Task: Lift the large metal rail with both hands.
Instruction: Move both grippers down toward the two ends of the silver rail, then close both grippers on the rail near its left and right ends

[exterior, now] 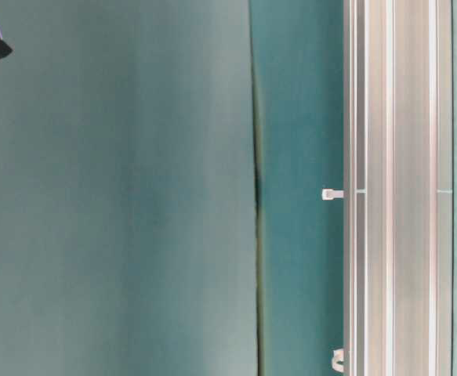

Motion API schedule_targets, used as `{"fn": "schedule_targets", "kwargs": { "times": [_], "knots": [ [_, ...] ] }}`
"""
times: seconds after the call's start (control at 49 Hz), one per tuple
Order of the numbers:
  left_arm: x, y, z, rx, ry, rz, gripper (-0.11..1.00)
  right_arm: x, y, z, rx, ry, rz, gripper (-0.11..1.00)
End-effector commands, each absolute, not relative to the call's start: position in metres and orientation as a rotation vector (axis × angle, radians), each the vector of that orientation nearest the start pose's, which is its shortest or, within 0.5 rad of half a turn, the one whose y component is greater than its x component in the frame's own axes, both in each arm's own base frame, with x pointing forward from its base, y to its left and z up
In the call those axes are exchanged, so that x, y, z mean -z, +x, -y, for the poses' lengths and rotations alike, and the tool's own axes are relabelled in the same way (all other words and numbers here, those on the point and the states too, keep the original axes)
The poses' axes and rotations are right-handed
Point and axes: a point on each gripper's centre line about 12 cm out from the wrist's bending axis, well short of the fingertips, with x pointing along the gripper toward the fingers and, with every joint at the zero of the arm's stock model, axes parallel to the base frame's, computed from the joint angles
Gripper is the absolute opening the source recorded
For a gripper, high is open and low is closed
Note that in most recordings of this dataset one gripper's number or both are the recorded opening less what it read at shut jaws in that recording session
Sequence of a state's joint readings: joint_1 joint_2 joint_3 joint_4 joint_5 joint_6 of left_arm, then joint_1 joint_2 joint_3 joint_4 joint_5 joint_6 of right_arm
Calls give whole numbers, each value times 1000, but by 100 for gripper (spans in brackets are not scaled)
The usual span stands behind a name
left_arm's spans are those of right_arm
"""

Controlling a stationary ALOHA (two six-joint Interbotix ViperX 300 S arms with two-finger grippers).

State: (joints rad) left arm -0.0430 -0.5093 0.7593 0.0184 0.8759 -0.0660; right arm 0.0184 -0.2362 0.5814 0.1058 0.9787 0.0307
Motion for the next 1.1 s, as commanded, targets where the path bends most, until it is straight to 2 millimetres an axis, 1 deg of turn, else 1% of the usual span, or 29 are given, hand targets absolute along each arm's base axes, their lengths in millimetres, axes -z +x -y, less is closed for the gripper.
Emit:
{"fn": "schedule_targets", "kwargs": {
  "times": [0.0, 0.041, 0.102, 0.143, 0.204, 0.306, 0.408, 0.571, 0.734, 0.877, 1.081],
  "knots": [
    [-238, 250, 7, -19, -33, -1095, 47, -213, 302, -17, -40, 75, -1323, 96],
    [-235, 250, 7, -23, -40, -1089, 62, -211, 303, -17, -37, 70, -1325, 97],
    [-229, 250, 7, -23, -40, -1093, 79, -208, 304, -16, -33, 65, -1329, 96],
    [-224, 251, 7, -23, -39, -1102, 89, -206, 305, -16, -32, 65, -1334, 96],
    [-214, 250, 7, -23, -37, -1125, 98, -201, 305, -15, -30, 65, -1339, 96],
    [-200, 256, 7, -21, -32, -1127, 97, -190, 303, -15, -27, 68, -1354, 96],
    [-190, 264, 6, -22, -32, -1121, 98, -178, 301, -15, -24, 68, -1363, 96],
    [-170, 273, 1, -36, -37, -1165, 98, -163, 298, -14, -19, 70, -1358, 96],
    [-151, 277, -4, -46, -38, -1203, 98, -150, 294, -14, -15, 70, -1358, 96],
    [-146, 281, -12, -47, -20, -1193, 98, -142, 292, -13, -12, 71, -1343, 96],
    [-137, 286, -12, -52, -29, -1170, 98, -130, 291, -13, -8, 70, -1348, 96]
  ]
}}
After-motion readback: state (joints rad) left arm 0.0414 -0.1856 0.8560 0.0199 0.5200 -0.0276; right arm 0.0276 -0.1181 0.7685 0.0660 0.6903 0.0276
